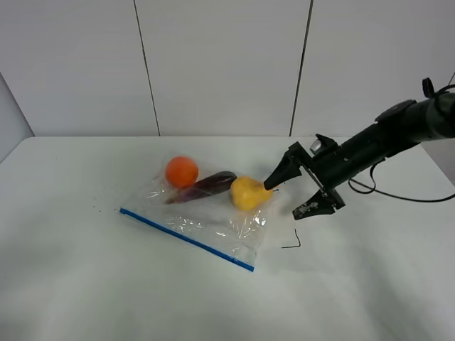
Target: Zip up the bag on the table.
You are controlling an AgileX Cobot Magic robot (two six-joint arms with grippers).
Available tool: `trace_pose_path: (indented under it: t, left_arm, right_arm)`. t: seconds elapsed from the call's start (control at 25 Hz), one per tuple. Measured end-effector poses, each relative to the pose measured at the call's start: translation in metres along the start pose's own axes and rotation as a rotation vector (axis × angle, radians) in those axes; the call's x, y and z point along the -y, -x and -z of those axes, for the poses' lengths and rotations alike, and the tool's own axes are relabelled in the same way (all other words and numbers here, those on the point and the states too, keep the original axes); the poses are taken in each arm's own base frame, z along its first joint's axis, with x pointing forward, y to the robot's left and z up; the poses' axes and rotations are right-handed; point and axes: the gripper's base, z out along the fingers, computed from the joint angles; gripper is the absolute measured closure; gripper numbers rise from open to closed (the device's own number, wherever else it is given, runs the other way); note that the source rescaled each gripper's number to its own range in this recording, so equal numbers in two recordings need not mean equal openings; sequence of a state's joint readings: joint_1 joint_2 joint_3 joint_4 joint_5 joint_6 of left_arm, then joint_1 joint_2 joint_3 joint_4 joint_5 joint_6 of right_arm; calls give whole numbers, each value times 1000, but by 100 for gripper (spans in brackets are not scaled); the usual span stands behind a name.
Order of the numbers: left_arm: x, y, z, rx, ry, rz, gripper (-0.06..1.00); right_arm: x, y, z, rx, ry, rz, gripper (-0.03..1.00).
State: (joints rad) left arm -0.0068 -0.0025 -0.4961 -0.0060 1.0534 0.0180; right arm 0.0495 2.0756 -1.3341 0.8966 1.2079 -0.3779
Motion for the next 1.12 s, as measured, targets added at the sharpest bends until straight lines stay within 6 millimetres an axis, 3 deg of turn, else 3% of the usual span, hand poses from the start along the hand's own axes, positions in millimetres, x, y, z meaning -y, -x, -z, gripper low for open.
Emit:
trace_pose_path:
  t: [0.32, 0.72, 0.92, 1.12]
  left_arm:
    - [0, 0, 0, 0, 0, 0, -6]
    - [0, 0, 0, 0, 0, 1, -6]
    - [0, 0, 0, 0, 0, 1, -6]
    - [0, 0, 0, 0, 0, 1, -6]
  right_arm:
    - [-20, 24, 75, 160, -537, 118, -3]
    - [-1, 25, 96, 178, -645, 97, -3]
    - [-3, 3, 99, 161, -661, 90, -3]
    - [-8, -50, 105, 138, -689, 86, -3]
